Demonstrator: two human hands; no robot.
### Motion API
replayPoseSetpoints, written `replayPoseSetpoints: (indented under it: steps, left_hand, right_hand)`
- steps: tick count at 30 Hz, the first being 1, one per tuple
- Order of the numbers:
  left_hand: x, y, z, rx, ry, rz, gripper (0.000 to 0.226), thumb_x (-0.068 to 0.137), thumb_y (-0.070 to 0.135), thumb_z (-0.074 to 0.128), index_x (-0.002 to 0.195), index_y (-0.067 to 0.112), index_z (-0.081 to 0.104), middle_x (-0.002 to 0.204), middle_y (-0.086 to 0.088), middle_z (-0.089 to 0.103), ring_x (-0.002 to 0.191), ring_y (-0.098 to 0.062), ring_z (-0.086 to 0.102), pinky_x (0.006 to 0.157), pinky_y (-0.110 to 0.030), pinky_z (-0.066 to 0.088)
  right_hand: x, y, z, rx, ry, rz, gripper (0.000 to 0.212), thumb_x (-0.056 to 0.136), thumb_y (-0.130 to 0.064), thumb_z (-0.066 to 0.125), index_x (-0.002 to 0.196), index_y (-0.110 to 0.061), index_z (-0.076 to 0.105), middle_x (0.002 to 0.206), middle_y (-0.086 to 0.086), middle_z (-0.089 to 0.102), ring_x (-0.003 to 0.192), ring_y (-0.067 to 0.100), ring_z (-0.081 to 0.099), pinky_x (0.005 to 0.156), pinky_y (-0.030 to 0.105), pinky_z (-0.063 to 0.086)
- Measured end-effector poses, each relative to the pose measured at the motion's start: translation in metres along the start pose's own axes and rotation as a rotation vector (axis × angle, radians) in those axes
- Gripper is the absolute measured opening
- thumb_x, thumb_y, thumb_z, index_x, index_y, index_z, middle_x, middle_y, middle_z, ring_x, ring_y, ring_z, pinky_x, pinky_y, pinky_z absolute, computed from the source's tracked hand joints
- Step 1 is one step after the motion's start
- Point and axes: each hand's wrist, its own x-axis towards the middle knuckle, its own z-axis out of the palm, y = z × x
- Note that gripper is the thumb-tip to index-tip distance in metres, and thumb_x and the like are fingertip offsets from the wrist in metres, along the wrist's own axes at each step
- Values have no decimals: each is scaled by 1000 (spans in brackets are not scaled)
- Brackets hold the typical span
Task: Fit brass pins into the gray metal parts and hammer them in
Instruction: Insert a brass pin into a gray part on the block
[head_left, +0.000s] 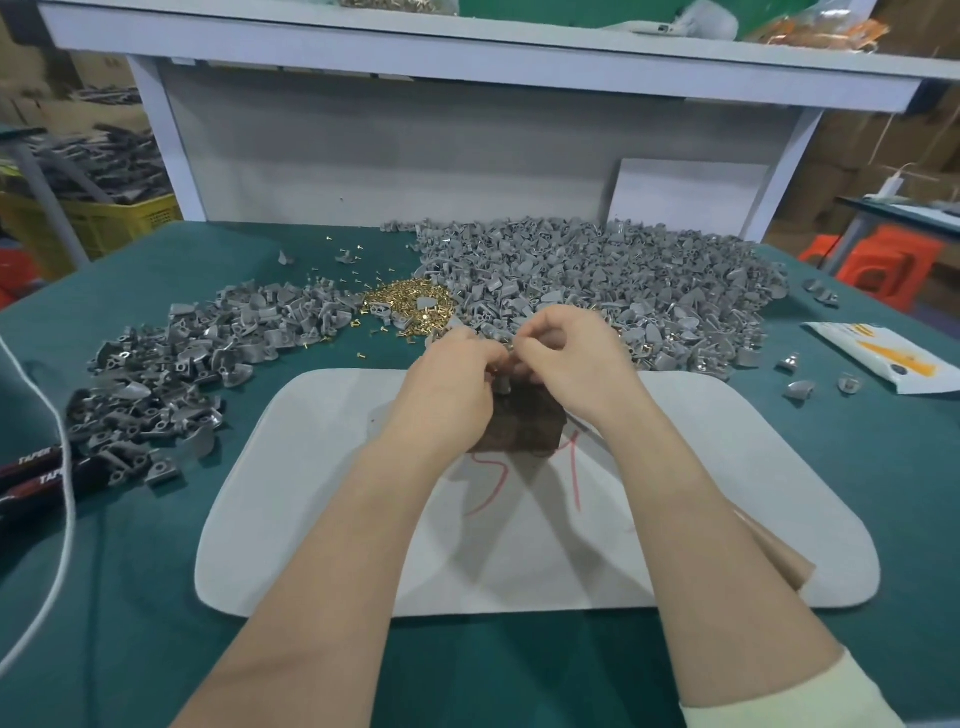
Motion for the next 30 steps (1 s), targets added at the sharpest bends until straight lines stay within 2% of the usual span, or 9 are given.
replayPoseSetpoints:
  steps: [4, 7, 10, 14, 19, 22, 24, 27, 30]
  left_hand:
    - [-3, 0, -1, -48, -3, 17, 24, 84, 8, 49, 95, 17, 68, 94, -4, 60, 94, -27, 55, 83, -35, 48]
    - [-4, 0, -2, -110, -33, 30, 9, 82, 19, 57, 84, 19, 66, 79, -1, 62, 83, -23, 57, 73, -29, 47]
    - [-2, -4, -2, -143, -25, 48, 12, 88, 23, 60, 89, 19, 71, 83, 0, 64, 83, -17, 59, 75, -26, 46]
    - [0, -9, -2, -146, 4, 73, 19, 87, 4, 57, 93, 16, 71, 87, -1, 60, 88, -19, 62, 83, -27, 48]
    - [1, -12, 2, -195, 61, 58, 25, 85, 2, 57, 106, 15, 60, 93, 1, 62, 87, -15, 58, 83, -24, 46]
    - [1, -15, 2, -177, 69, -6, 21, 84, 11, 63, 104, 17, 57, 95, 2, 61, 92, -18, 59, 87, -30, 47]
    - [1, -16, -1, -127, 61, -58, 12, 84, 20, 66, 94, 21, 59, 94, 3, 63, 97, -20, 60, 92, -38, 46]
    - [-1, -12, -4, -103, 44, -97, 8, 85, 23, 65, 80, 25, 59, 84, 7, 62, 94, -21, 61, 93, -41, 46]
    - [-1, -10, -4, -113, 27, -105, 9, 87, 20, 63, 79, 24, 59, 86, 5, 62, 97, -22, 60, 93, -41, 46]
  right_hand:
    - [1, 2, 0, 92, -1, 32, 18, 82, -6, 55, 71, -20, 58, 73, 5, 70, 66, 17, 69, 77, 45, 57]
    - [0, 3, -2, 109, -1, 58, 17, 84, -3, 52, 74, -16, 57, 75, 9, 69, 66, 19, 69, 75, 43, 58]
    - [-1, 2, -4, 100, -21, 58, 18, 85, -1, 51, 74, -14, 57, 78, 15, 69, 66, 22, 69, 73, 40, 58]
    - [-3, 1, -6, 99, -62, 47, 20, 86, -1, 52, 73, -14, 58, 81, 19, 69, 64, 20, 68, 70, 35, 58]
    - [-3, 3, -10, -51, -116, -56, 21, 86, -8, 62, 71, -23, 61, 71, 6, 68, 74, 27, 68, 79, 46, 56]
    - [-3, 3, -8, -121, -141, -108, 21, 86, -11, 64, 71, -26, 61, 77, 5, 68, 82, 26, 65, 84, 47, 52]
    - [-3, 3, -7, -159, -139, -136, 13, 85, -13, 64, 76, -22, 64, 79, 4, 67, 81, 22, 64, 85, 41, 51]
    - [-5, 2, -6, -253, -120, -190, 5, 86, -16, 64, 84, -20, 67, 79, -3, 64, 72, 8, 55, 71, 11, 42]
    - [-6, 0, -4, -359, -142, -245, 7, 87, -16, 61, 86, -20, 66, 85, -5, 64, 74, 8, 52, 66, 16, 36]
